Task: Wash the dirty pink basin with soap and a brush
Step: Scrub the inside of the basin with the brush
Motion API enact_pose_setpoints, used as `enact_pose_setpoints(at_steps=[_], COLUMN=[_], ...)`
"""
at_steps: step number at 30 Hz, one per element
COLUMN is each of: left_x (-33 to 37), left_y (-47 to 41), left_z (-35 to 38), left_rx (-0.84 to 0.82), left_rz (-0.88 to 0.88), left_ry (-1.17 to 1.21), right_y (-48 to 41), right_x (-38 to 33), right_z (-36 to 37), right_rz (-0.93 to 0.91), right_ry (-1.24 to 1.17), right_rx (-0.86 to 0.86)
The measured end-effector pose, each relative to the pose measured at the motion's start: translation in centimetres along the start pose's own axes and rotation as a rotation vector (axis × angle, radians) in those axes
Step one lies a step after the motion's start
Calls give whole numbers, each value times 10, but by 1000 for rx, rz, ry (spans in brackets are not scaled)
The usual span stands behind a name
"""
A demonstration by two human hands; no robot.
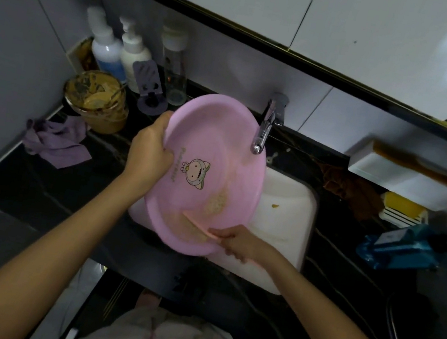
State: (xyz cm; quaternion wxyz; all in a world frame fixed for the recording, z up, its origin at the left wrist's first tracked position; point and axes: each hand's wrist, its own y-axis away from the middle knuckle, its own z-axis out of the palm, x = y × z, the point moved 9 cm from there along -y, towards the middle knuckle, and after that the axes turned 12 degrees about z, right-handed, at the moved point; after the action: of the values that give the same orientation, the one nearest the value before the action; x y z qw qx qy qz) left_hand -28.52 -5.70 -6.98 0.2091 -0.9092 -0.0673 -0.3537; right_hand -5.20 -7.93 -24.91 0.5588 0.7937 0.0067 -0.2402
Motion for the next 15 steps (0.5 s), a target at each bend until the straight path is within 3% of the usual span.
enact_pose_setpoints(at_steps=[6, 9, 12, 14, 15], left_x=[-3, -2, -1, -2, -4], left_y=[-1, -1, -2, -3, -2], left_z=[2, 2, 2, 2, 2], left_rx=[-28, -34, -31, -31, -29], left_rz=[4, 0, 5, 7, -1], left_ry=[10, 14, 21, 22, 26], right_y=[-23, -11, 4, 19, 20], right_x=[-10, -53, -87, -90, -83], right_z=[-106, -141, -156, -161, -159], right_rz=[-21, -152, -328, -359, -326], right_ry=[496, 709, 772, 844, 888], right_rx=[600, 869, 1043, 1144, 1109])
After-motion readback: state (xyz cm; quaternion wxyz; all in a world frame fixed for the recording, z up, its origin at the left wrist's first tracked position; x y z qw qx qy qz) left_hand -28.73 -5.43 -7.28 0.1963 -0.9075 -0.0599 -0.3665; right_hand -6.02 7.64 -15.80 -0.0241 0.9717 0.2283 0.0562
